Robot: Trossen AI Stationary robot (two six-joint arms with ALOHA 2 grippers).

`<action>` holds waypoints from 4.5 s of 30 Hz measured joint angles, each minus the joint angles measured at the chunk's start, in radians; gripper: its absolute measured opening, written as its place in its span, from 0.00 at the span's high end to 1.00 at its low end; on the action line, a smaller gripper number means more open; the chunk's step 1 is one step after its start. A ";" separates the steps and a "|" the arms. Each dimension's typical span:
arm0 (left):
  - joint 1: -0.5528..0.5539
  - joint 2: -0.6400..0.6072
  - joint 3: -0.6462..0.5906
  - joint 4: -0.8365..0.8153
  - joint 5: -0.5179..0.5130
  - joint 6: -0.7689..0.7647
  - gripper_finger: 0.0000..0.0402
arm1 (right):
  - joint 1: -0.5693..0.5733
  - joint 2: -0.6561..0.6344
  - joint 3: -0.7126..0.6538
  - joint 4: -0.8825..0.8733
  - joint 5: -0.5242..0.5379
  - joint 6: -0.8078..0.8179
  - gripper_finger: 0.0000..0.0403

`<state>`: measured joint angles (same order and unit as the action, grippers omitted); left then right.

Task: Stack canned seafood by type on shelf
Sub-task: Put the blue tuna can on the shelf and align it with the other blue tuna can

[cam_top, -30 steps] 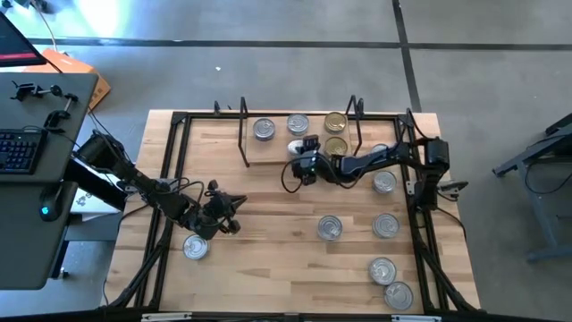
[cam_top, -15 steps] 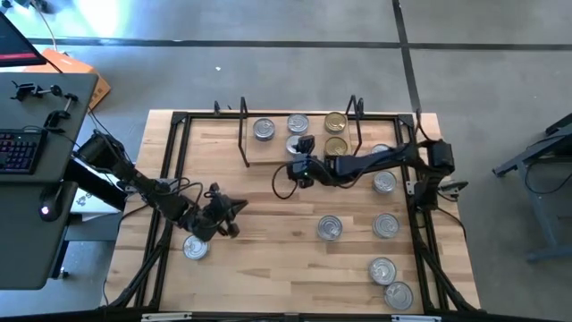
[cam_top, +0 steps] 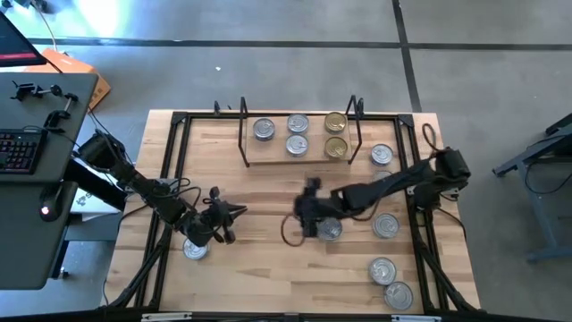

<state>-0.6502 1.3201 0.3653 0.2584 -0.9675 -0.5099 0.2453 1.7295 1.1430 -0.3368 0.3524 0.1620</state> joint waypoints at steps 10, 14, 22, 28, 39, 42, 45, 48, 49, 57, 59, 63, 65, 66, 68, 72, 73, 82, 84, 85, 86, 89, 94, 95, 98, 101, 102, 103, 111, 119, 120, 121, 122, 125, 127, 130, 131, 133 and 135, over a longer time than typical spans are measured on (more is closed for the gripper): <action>0.002 0.000 0.000 0.034 -0.014 0.060 0.94 | 0.247 -0.152 0.005 -0.804 -0.210 0.862 0.51; 0.011 0.000 0.000 0.038 -0.029 0.062 0.94 | 0.355 -0.141 0.004 -1.054 -0.320 1.159 0.60; 0.083 0.000 0.000 0.066 0.080 0.099 0.94 | 0.434 -0.141 -0.125 -0.929 -0.414 1.288 0.84; 0.150 0.000 0.001 0.193 0.232 0.211 0.94 | 0.397 -0.141 -0.225 -0.761 -0.400 1.185 0.99; 0.179 0.000 0.001 0.476 0.391 0.434 0.94 | 0.230 -0.141 -0.162 -0.598 -0.273 0.760 1.00; 0.162 0.000 0.001 0.471 0.392 0.422 0.94 | 0.253 -0.142 -0.098 -0.829 -0.253 0.829 1.00; 0.151 0.000 0.001 0.444 0.393 0.397 0.94 | 0.293 -0.147 -0.105 -0.995 -0.288 0.951 1.00; 0.150 0.000 0.001 0.416 0.391 0.377 0.94 | 0.330 -0.148 -0.169 -1.027 -0.322 1.030 1.00; 0.150 0.000 0.001 0.405 0.391 0.366 0.94 | 0.336 -0.148 -0.194 -1.004 -0.340 1.033 1.00; 0.150 0.000 0.001 0.372 0.390 0.347 0.94 | 0.225 -0.156 -0.360 -0.819 -0.393 0.897 1.00; 0.150 0.000 0.001 0.375 0.390 0.347 0.94 | 0.162 -0.153 -0.355 -0.813 -0.361 0.852 1.00; 0.150 0.000 0.001 0.375 0.382 0.347 0.94 | 0.040 -0.150 -0.297 -0.705 -0.178 0.709 1.00; 0.150 0.000 0.001 0.375 0.381 0.346 0.94 | -0.017 -0.149 -0.277 -0.601 -0.127 0.614 1.00; 0.150 0.000 0.001 0.375 0.381 0.346 0.94 | -0.045 -0.148 -0.274 -0.532 -0.120 0.561 1.00; 0.150 0.000 0.001 0.375 0.380 0.341 0.94 | -0.104 -0.135 -0.271 -0.359 -0.129 0.467 1.00; 0.150 0.000 0.001 0.376 0.380 0.305 0.94 | -0.186 -0.064 -0.270 -0.021 -0.167 0.331 1.00; 0.148 0.000 0.001 0.376 0.379 0.293 0.94 | -0.197 -0.036 -0.271 0.072 -0.180 0.316 1.00; 0.129 0.000 0.001 0.379 0.380 0.258 0.94 | -0.160 0.199 -0.205 0.841 -0.170 0.236 1.00; 0.129 0.000 0.001 0.378 0.380 0.218 0.94 | -0.138 0.184 -0.179 0.907 -0.155 0.167 1.00; 0.126 0.000 0.001 0.372 0.380 0.193 0.94 | -0.132 0.168 -0.174 0.894 -0.155 0.142 1.00; 0.122 0.000 0.001 0.359 0.380 0.171 0.94 | -0.131 0.159 -0.170 0.852 -0.153 0.126 1.00; 0.110 0.000 0.000 0.280 0.398 0.077 0.94 | -0.143 0.149 -0.161 0.656 -0.103 0.133 1.00; 0.116 0.023 0.000 0.114 0.489 -0.114 0.94 | -0.186 0.188 -0.155 0.555 -0.073 0.204 1.00; 0.115 0.038 0.000 0.087 0.478 -0.131 0.94 | -0.192 0.208 -0.158 0.573 -0.079 0.201 1.00; 0.126 0.099 0.000 0.045 0.396 -0.177 0.94 | -0.213 0.263 -0.158 0.686 -0.120 0.186 1.00; 0.161 0.166 0.000 0.056 0.336 -0.196 0.94 | -0.233 0.315 -0.156 0.796 -0.173 0.188 1.00; 0.177 0.185 0.000 0.068 0.329 -0.195 0.94 | -0.235 0.328 -0.156 0.820 -0.191 0.188 1.00; 0.195 0.203 0.000 0.085 0.327 -0.187 0.94 | -0.236 0.338 -0.157 0.838 -0.213 0.188 1.00; 0.302 0.198 -0.004 0.109 0.330 -0.047 0.94 | -0.169 0.314 -0.152 0.740 -0.277 0.278 1.00; 0.313 -0.022 0.000 -0.182 0.289 -0.175 0.94 | 0.005 0.302 -0.146 0.621 -0.234 0.309 1.00; 0.303 -0.040 0.000 -0.183 0.304 -0.167 0.94 | 0.021 0.302 -0.146 0.618 -0.208 0.309 1.00; 0.290 -0.050 0.001 -0.176 0.323 -0.145 0.94 | 0.035 0.303 -0.147 0.618 -0.185 0.309 1.00; 0.272 -0.059 0.000 -0.165 0.347 -0.109 0.94 | 0.046 0.303 -0.147 0.625 -0.164 0.309 1.00; 0.207 -0.061 0.001 -0.031 0.419 0.062 0.94 | 0.064 0.304 -0.148 0.623 -0.129 0.303 1.00; 0.161 -0.041 0.002 0.075 0.463 0.200 0.94 | 0.067 0.304 -0.148 0.622 -0.122 0.302 1.00; 0.107 0.023 0.002 0.253 0.468 0.431 0.94 | 0.067 0.304 -0.148 0.622 -0.121 0.301 1.00; 0.096 0.051 0.002 0.301 0.468 0.488 0.94 | 0.067 0.304 -0.148 0.622 -0.121 0.301 1.00; 0.091 0.114 0.010 0.359 0.469 0.563 0.92 | 0.067 0.304 -0.148 0.625 -0.121 0.301 1.00; 0.100 0.175 0.035 0.362 0.466 0.609 0.89 | 0.063 0.305 -0.149 0.632 -0.122 0.294 1.00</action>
<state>-0.5505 1.4947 0.3999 0.6206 -0.5012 0.0992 0.3081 2.0342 0.9936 0.2953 0.2299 0.4561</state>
